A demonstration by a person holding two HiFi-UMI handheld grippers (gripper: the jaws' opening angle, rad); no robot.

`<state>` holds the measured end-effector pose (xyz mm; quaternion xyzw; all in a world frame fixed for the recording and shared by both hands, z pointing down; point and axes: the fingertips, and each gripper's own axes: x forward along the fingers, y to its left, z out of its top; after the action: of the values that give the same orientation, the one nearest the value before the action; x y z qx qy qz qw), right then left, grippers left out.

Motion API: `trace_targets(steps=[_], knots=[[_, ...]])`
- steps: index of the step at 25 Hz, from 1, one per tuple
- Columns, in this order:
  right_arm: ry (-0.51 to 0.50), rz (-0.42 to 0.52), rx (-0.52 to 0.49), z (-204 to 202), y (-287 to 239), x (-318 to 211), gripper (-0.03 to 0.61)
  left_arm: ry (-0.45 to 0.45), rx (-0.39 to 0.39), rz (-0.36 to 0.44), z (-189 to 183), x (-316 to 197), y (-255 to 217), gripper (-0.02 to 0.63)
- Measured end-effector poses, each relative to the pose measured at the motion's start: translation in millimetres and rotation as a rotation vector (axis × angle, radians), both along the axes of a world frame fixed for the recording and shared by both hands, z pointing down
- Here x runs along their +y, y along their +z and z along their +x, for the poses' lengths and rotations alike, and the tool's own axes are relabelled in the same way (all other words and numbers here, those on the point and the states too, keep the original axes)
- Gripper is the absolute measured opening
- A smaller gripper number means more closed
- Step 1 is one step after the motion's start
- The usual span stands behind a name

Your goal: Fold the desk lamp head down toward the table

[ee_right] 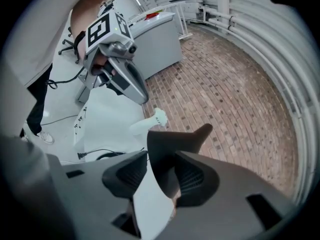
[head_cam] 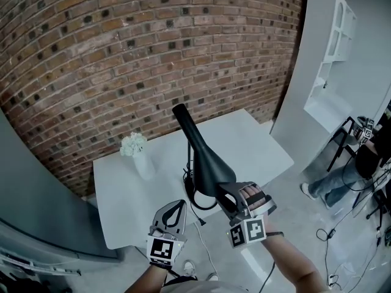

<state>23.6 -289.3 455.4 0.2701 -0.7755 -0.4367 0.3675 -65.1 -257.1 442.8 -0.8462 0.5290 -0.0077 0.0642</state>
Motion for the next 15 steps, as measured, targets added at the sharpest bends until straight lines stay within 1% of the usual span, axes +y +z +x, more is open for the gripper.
trace_targets(steps=[4, 15], knots=[[0.005, -0.026, 0.007, -5.0, 15.0, -5.8, 0.164, -0.005, -0.015, -0.018, -5.8, 0.2, 6.8, 0.008], [0.015, -0.053, 0.013, -15.7, 38.2, -18.1, 0.167, -0.007, -0.013, -0.025, -19.1, -5.3, 7.7, 0.008]])
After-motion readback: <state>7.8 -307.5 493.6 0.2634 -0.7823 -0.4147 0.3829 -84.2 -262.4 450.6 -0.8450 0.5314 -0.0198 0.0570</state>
